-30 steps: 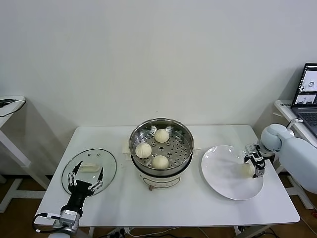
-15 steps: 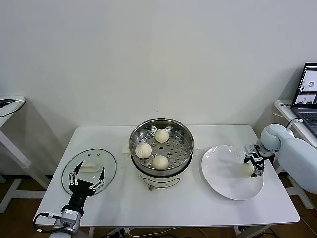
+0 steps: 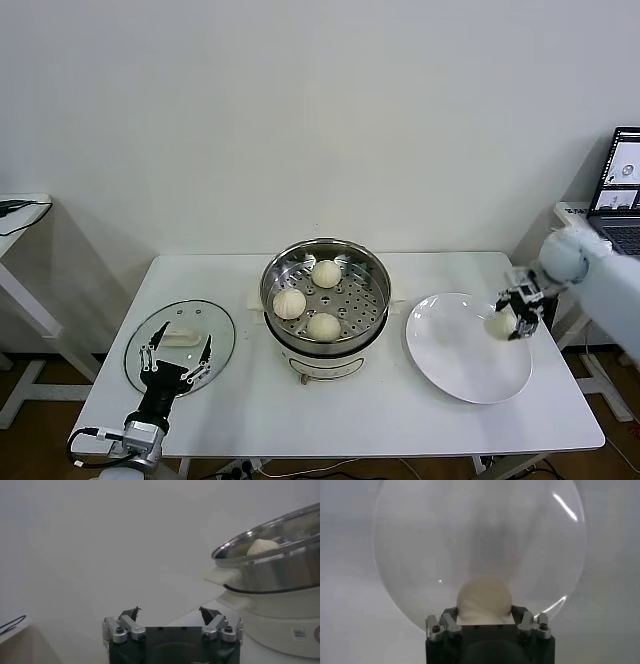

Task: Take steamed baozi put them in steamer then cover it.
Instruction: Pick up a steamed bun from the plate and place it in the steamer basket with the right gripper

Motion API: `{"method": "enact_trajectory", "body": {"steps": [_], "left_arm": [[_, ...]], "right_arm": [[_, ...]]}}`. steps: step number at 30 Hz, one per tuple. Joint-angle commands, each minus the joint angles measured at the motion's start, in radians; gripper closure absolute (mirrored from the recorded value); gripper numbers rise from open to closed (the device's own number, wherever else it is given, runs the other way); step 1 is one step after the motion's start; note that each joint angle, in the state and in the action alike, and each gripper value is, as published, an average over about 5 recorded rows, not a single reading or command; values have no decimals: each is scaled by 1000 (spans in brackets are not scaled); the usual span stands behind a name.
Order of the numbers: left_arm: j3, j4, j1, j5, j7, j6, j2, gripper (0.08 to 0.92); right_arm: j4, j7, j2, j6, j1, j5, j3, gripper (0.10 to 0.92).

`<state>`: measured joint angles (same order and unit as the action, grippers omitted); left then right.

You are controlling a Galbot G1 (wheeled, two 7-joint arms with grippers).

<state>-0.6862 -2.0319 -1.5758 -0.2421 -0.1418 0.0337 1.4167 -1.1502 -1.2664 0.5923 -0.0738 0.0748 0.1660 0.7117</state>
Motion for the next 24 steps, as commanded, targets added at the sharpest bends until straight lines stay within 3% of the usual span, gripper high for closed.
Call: {"method": "enact_trajectory", "body": {"steps": [1, 12, 24], "left_arm": [[-3, -3, -1, 2, -1, 1, -7, 177], [-7, -8, 17, 15, -14, 4, -20, 177], [-20, -21, 12, 32, -22, 7, -23, 177]], "right_arm": [[-225, -12, -88, -170, 517, -433, 469, 304], [-404, 54, 99, -325, 1013, -744, 879, 304], [-373, 137, 398, -413, 903, -833, 867, 304]]}}
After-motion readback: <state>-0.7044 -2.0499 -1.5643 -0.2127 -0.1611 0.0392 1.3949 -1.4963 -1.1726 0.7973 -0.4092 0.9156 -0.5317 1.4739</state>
